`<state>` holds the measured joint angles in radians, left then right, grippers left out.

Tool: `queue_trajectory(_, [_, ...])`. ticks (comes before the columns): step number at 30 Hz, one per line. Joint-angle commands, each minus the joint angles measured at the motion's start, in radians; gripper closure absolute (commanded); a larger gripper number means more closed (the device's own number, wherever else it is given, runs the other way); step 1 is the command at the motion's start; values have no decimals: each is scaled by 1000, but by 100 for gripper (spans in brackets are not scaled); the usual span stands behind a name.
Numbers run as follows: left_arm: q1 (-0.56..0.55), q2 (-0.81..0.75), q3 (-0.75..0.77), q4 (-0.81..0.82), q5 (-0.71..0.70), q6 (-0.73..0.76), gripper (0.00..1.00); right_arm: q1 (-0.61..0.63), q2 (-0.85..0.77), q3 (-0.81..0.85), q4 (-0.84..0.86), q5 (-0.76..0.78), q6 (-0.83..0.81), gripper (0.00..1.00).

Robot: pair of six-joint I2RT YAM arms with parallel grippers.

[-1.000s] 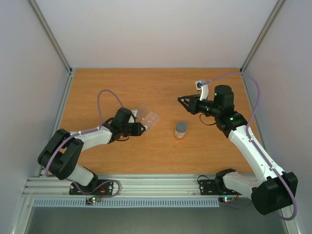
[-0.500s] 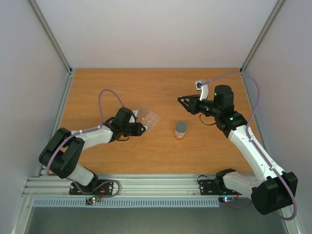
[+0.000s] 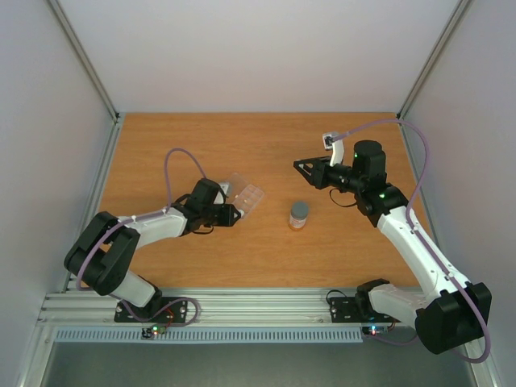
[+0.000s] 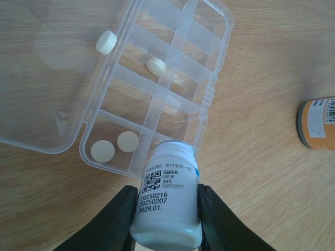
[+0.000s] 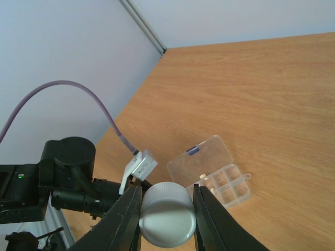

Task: Sort the pills into containers
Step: Pour the pill into the pill container.

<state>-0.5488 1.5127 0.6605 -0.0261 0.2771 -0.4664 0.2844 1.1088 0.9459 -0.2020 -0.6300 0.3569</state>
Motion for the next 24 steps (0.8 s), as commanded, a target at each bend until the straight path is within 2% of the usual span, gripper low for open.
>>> queue_trajectory(1, [-7, 9, 30, -16, -19, 8, 100, -1, -1, 25, 20, -16, -17, 80])
queue_trajectory(24, [-23, -11, 62, -83, -57, -2, 100, -2, -7, 19, 21, -26, -12, 80])
